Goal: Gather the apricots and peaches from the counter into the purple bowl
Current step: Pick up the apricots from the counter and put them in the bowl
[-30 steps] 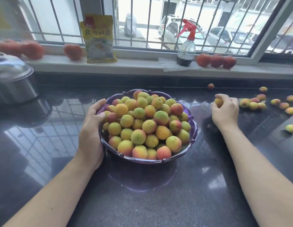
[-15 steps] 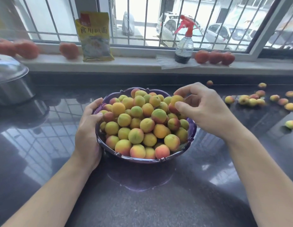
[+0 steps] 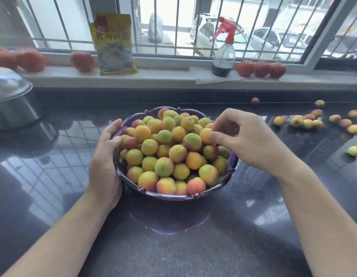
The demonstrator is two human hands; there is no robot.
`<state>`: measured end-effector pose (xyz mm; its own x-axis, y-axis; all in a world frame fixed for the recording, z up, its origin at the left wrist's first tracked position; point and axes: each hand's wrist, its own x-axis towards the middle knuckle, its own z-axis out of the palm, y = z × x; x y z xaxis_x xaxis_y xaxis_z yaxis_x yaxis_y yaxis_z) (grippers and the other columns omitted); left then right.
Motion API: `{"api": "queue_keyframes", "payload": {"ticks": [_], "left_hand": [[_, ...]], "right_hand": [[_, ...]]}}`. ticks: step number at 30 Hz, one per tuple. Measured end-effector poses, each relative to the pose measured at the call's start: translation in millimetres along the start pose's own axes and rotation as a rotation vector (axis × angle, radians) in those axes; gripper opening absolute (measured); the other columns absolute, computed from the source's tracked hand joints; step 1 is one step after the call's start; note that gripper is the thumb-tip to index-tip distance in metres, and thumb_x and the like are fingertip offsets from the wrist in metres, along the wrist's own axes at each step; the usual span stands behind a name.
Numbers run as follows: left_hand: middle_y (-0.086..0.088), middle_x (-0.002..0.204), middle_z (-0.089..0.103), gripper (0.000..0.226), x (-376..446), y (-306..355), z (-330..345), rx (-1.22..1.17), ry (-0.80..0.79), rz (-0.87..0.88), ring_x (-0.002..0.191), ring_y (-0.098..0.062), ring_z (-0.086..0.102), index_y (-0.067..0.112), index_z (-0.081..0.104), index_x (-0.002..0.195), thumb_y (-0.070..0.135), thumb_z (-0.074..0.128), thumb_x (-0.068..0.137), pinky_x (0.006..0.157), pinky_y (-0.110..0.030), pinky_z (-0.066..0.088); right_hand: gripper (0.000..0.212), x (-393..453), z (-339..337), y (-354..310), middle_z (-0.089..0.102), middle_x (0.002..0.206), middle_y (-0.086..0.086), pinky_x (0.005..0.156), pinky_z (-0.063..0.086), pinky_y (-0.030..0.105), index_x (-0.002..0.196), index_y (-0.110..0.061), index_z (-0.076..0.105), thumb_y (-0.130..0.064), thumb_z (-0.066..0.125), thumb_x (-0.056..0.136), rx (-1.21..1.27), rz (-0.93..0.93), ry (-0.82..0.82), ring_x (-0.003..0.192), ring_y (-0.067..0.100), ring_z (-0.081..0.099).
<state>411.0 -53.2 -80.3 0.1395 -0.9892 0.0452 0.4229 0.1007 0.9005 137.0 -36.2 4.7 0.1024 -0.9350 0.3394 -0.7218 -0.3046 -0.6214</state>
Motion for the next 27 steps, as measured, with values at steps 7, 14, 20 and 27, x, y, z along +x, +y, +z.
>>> {"api": "queue_keyframes", "payload": {"ticks": [7, 14, 20, 27], "left_hand": [[-0.007, 0.135, 0.073, 0.039, -1.9, -1.4, 1.9, 0.032, 0.081, 0.019, 0.125, -0.022, 0.070, 0.024, 0.060, 0.144, 0.017, 0.041, 0.111, 0.113, -0.044, 0.051], [0.002, 0.146, 0.064, 0.041, -8.8, -13.8, 23.6, 0.199, 0.133, 0.080, 0.133, -0.016, 0.063, 0.042, 0.064, 0.132, 0.031, 0.046, 0.096, 0.118, -0.046, 0.047], [0.003, 0.148, 0.061, 0.044, -4.0, -28.3, 45.3, 0.236, 0.144, 0.103, 0.137, -0.016, 0.058, 0.043, 0.064, 0.131, 0.034, 0.046, 0.092, 0.121, -0.047, 0.043], [0.004, 0.146, 0.063, 0.043, -4.4, -30.6, 48.1, 0.228, 0.195, 0.120, 0.134, -0.014, 0.061, 0.041, 0.067, 0.128, 0.033, 0.047, 0.091, 0.118, -0.045, 0.047]], "right_hand": [[0.009, 18.5, -16.7, 44.9, 0.072, 0.080, 0.002, 0.075, 0.056, 0.030, 0.090, -0.013, 0.072, -0.019, 0.068, 0.095, 0.177, 0.090, 0.299, 0.073, 0.016, 0.068], [0.045, 25.8, -17.7, 170.8, 0.036, 0.152, 0.015, 0.112, 0.028, 0.039, 0.136, -0.012, 0.057, -0.008, 0.050, 0.092, -0.335, 0.553, 0.513, 0.136, 0.041, 0.030], [0.056, 49.7, -25.0, 201.5, 0.012, 0.166, 0.012, 0.121, 0.017, 0.048, 0.151, -0.018, 0.040, -0.015, 0.037, 0.095, -0.499, 0.622, 0.236, 0.148, 0.038, 0.012], [0.035, 52.8, -23.3, 203.9, 0.035, 0.139, 0.014, 0.105, 0.037, 0.046, 0.127, -0.008, 0.055, -0.013, 0.048, 0.093, -0.550, 0.597, 0.337, 0.127, 0.041, 0.034]]}}
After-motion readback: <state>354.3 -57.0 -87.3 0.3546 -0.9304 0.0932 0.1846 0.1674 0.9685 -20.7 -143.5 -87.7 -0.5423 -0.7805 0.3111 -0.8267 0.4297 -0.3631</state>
